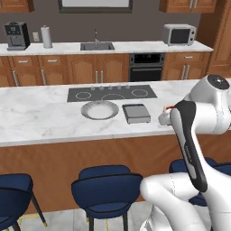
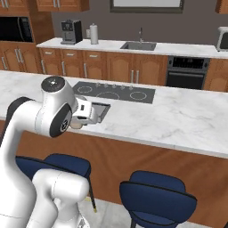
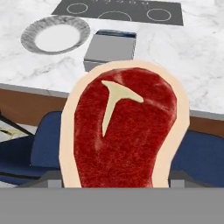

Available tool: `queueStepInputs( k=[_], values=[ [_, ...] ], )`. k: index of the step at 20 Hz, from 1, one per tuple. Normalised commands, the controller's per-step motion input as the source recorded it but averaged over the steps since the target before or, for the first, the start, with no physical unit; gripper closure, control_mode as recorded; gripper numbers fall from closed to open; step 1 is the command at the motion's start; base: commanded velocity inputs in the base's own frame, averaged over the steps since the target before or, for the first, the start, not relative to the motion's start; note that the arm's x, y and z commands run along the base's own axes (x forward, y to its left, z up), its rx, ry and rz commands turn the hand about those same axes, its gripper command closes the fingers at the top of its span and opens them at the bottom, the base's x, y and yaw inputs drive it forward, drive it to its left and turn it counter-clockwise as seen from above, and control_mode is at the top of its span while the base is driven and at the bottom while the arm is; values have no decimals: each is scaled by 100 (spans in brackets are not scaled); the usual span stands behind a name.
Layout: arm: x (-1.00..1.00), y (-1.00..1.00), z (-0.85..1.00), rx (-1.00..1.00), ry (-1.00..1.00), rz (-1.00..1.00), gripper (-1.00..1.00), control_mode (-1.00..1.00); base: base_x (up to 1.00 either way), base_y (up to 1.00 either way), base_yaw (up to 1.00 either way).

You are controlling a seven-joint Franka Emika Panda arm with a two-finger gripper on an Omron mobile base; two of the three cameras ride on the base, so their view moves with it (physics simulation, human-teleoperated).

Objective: Take the steak from the fridge and place it on the digital scale on the counter by the fridge. Wait a few seconds for a reading, then move it to the plate on the dining counter.

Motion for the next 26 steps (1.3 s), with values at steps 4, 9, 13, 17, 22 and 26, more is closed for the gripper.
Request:
queueStepInputs(
  k=[4,9,13,17,22,26],
  values=[
    [47,34,0,0,-26,26,100,-100,0,0,0],
    [83,4,-2,0,-18,25,100,-100,0,0,0],
    [96,0,-6,-1,-2,13,100,-100,0,0,0],
    [100,0,4,-14,35,-2,100,-100,0,0,0],
    [77,0,5,-12,53,-4,100,-100,0,0,0],
    [34,2,-18,-1,30,0,100,-100,0,0,0]
  ],
)
